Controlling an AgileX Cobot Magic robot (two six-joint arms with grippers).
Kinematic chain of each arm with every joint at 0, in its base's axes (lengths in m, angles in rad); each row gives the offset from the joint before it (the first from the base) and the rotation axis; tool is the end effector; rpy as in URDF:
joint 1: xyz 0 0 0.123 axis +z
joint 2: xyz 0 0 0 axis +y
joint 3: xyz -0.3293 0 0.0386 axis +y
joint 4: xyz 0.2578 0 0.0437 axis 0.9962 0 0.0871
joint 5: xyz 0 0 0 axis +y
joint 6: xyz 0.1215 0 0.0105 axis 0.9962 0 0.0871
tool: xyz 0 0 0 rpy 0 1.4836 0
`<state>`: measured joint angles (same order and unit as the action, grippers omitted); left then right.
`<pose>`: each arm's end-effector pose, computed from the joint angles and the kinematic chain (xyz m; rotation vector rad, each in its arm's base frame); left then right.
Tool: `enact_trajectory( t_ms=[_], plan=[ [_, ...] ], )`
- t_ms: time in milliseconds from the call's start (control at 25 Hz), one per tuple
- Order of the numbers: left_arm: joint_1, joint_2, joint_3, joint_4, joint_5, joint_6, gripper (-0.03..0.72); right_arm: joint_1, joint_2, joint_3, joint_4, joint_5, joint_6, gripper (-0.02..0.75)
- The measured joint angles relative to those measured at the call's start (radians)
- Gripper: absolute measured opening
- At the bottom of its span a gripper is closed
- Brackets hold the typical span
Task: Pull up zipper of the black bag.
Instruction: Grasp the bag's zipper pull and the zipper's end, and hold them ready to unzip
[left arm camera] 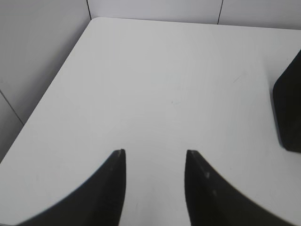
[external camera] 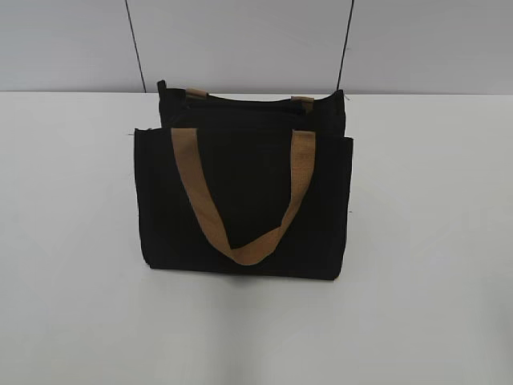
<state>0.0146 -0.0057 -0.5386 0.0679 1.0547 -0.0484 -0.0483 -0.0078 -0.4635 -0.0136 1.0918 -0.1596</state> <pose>-0.0207 0.0069 0.2806 -0.0674 1.9916 0.0587 -0.0148 -0.0008 0.2529 -0.1165 2.1040 -0.1412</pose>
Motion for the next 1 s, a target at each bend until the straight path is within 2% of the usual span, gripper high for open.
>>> enact_trajectory(
  t_ms=[1000],
  plan=[
    [0.0, 0.0, 0.0, -0.003, 0.0, 0.0, 0.311, 0.0, 0.0, 0.0, 0.0, 0.0, 0.0, 0.588]
  ],
)
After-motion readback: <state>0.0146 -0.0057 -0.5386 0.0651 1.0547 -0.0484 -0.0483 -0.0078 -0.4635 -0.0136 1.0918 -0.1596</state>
